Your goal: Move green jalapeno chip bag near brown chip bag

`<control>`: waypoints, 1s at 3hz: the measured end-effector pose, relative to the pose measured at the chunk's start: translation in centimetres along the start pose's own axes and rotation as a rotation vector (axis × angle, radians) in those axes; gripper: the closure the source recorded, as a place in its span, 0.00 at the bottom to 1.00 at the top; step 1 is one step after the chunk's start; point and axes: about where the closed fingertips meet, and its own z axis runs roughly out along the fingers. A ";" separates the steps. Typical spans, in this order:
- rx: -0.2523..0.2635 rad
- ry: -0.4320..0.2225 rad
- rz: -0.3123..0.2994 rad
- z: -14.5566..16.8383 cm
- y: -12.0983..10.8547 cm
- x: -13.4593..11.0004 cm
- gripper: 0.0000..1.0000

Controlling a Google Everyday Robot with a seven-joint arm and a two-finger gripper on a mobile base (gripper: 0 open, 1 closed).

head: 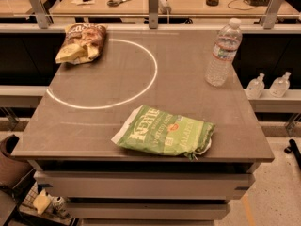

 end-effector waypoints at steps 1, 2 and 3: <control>0.000 0.000 0.000 0.0 0.0 0.0 0.00; -0.054 -0.001 -0.009 2.2 1.8 -0.5 0.00; -0.160 -0.019 -0.015 6.3 5.3 -0.9 0.00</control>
Offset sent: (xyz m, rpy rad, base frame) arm 0.0201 0.0319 -0.0813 0.0283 0.1591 0.0656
